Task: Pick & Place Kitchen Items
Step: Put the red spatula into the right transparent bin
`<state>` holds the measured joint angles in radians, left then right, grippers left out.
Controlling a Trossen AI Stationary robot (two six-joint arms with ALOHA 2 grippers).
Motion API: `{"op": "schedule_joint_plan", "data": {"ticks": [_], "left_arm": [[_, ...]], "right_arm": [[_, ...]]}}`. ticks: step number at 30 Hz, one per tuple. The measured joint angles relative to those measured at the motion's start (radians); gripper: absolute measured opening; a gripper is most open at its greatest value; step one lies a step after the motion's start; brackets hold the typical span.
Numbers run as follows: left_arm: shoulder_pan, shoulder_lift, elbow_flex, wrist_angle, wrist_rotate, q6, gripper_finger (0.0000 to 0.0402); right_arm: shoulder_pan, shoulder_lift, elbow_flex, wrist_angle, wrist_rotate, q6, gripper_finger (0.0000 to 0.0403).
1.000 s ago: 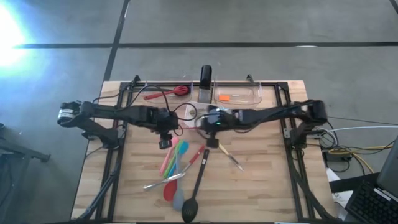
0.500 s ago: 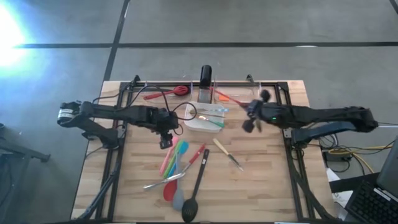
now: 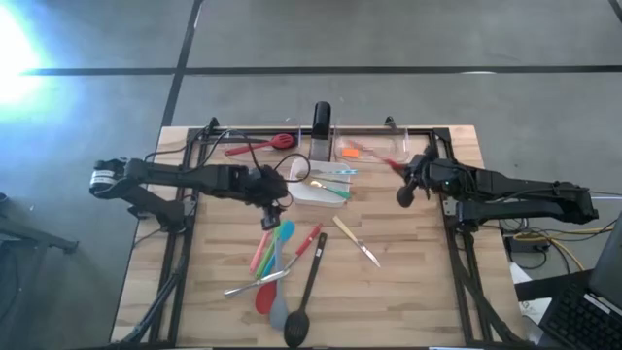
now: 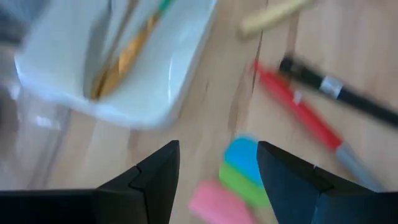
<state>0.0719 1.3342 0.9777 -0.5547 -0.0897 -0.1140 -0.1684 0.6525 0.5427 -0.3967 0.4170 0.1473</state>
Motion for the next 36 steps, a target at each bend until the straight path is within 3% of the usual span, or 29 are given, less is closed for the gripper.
{"op": "schedule_joint_plan", "data": {"ticks": [3, 7, 11, 18, 29, 36], "left_arm": [[-0.001, 0.008, -0.001, 0.156, -0.015, 0.063, 0.0218], [-0.001, 0.016, 0.004, 0.313, -0.046, 0.159, 0.0218], [0.000, 0.018, 0.043, 0.291, -0.172, 0.264, 0.0218], [0.023, 0.072, 0.200, 0.123, -0.177, 0.272, 0.0218], [-0.003, 0.325, 0.404, 0.107, -0.031, 0.296, 0.0218], [-0.054, 0.458, 0.527, 0.103, -0.017, 0.324, 0.0218]], "right_arm": [[0.010, 0.015, 0.007, 0.070, -0.144, 0.004, 0.0011], [0.038, 0.025, 0.050, 0.077, -0.227, 0.009, 0.0011], [0.056, 0.050, 0.138, -0.122, -0.284, 0.079, 0.0011], [0.171, 0.159, 0.320, -0.311, -0.357, 0.143, 0.0011], [0.399, 0.438, 0.610, -0.688, -0.253, 0.247, 0.0011], [0.432, 0.553, 0.733, -0.781, -0.230, 0.242, 0.0011]]}}
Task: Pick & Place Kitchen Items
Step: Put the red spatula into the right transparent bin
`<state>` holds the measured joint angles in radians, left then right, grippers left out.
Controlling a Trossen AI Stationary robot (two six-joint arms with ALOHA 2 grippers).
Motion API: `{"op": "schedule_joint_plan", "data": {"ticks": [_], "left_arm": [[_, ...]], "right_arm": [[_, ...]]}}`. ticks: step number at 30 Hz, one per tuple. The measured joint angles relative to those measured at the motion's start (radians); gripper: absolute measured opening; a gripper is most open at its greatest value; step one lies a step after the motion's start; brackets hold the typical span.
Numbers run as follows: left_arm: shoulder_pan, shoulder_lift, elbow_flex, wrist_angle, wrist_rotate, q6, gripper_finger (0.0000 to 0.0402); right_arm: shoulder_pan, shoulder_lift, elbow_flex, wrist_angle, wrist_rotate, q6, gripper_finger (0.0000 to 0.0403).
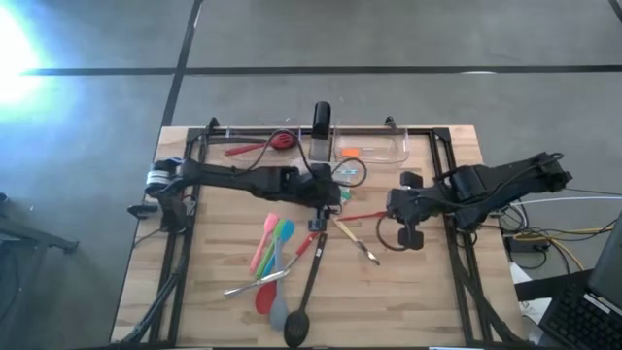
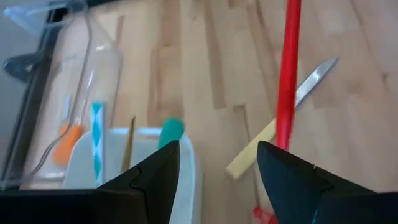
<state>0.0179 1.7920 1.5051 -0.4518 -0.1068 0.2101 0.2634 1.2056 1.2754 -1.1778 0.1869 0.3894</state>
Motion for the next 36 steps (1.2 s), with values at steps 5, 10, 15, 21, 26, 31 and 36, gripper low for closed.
{"op": "schedule_joint_plan", "data": {"ticks": [5, 10, 15, 21, 26, 31, 36], "left_arm": [[-0.030, 0.041, 0.079, -0.015, 0.030, 0.000, 0.0218], [-0.042, 0.042, 0.094, -0.022, 0.079, -0.021, 0.0218], [-0.040, 0.050, 0.095, 0.024, 0.083, -0.033, 0.0218], [-0.037, 0.076, 0.095, 0.034, 0.080, -0.035, 0.0217], [-0.037, 0.079, 0.095, 0.048, 0.043, -0.024, 0.0174], [-0.034, 0.080, 0.095, 0.066, 0.037, -0.016, 0.0060], [-0.031, 0.080, 0.095, 0.065, 0.039, -0.006, 0.0032]], "right_arm": [[0.001, 0.033, 0.049, -0.050, 0.025, -0.003, 0.0011], [0.005, 0.032, 0.061, -0.049, 0.058, -0.004, 0.0011], [0.005, 0.026, 0.060, -0.013, 0.065, -0.026, 0.0011], [0.005, 0.026, 0.059, -0.012, 0.068, -0.027, 0.0011], [0.005, 0.026, 0.059, -0.002, 0.068, -0.034, 0.0011], [0.006, 0.026, 0.058, 0.010, 0.068, -0.048, 0.0011], [0.006, 0.026, 0.058, 0.010, 0.071, -0.049, 0.0012]]}}
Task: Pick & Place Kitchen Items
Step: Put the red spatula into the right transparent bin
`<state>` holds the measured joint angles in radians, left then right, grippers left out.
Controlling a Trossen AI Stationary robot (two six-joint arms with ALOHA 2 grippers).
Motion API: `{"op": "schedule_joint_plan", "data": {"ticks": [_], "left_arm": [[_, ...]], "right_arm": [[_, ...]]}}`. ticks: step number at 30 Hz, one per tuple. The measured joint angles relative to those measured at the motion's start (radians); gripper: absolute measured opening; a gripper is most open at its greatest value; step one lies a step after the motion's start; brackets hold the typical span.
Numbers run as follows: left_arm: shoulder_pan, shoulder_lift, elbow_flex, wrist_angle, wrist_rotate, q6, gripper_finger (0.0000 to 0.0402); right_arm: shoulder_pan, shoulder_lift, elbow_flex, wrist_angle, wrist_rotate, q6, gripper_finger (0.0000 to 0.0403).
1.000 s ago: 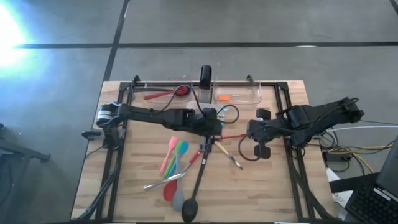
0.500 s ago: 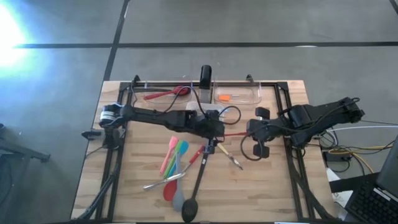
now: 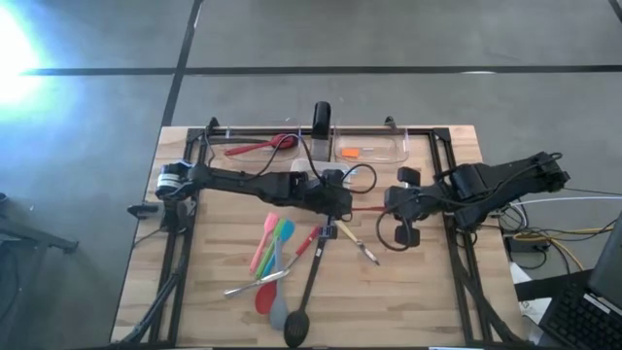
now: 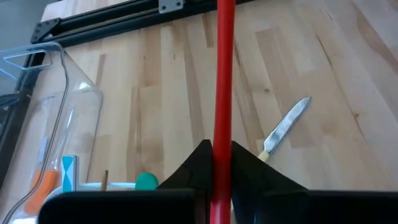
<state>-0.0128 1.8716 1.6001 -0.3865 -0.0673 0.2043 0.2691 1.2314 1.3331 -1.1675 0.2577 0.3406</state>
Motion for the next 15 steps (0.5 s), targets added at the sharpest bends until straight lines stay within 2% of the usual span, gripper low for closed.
{"op": "schedule_joint_plan", "data": {"ticks": [6, 15], "left_arm": [[0.000, -0.002, 0.000, 0.018, 0.003, 0.002, 0.0032], [0.006, -0.004, -0.002, 0.038, -0.004, 0.000, 0.0032]], "right_arm": [[0.002, -0.011, 0.032, -0.004, -0.027, 0.012, 0.0036], [0.024, -0.075, 0.176, -0.101, -0.033, 0.068, 0.0064]]}}
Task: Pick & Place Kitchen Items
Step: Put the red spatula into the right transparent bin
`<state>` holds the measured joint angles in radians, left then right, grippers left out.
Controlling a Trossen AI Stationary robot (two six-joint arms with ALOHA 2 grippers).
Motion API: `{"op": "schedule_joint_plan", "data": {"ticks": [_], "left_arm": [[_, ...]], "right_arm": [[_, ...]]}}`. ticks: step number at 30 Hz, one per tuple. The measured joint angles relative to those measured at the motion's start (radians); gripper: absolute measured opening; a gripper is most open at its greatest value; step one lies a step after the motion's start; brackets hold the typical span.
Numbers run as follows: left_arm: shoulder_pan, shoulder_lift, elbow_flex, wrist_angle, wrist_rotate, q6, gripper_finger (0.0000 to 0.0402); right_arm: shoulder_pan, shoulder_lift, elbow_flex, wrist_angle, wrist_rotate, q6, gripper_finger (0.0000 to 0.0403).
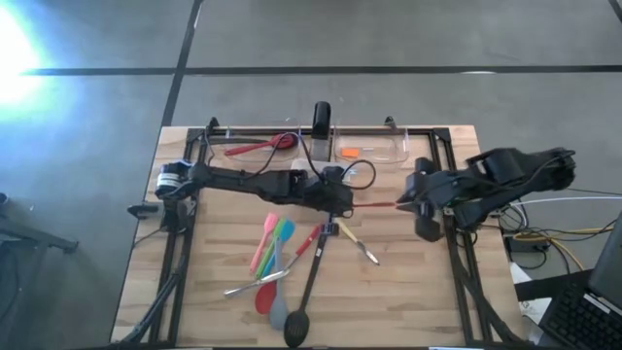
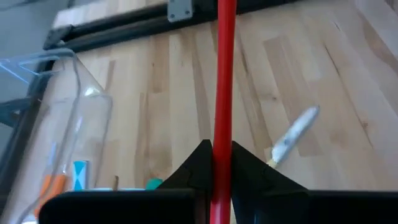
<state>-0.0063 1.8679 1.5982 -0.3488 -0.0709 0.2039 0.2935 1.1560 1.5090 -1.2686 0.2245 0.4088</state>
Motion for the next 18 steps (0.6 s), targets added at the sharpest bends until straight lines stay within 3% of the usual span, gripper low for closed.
{"op": "schedule_joint_plan", "data": {"ticks": [6, 12, 18], "left_arm": [[0.000, -0.001, -0.035, 0.229, 0.015, 0.005, 0.0032], [0.014, -0.012, -0.140, 0.450, 0.136, 0.003, 0.0032], [0.025, -0.060, -0.275, 0.809, 0.285, -0.021, 0.0032]], "right_arm": [[0.042, -0.097, -0.012, -0.015, 0.010, 0.067, 0.0065], [0.103, -0.201, -0.103, -0.013, 0.098, 0.154, 0.0060], [0.115, -0.260, -0.287, 0.090, 0.122, 0.162, 0.0054]]}}
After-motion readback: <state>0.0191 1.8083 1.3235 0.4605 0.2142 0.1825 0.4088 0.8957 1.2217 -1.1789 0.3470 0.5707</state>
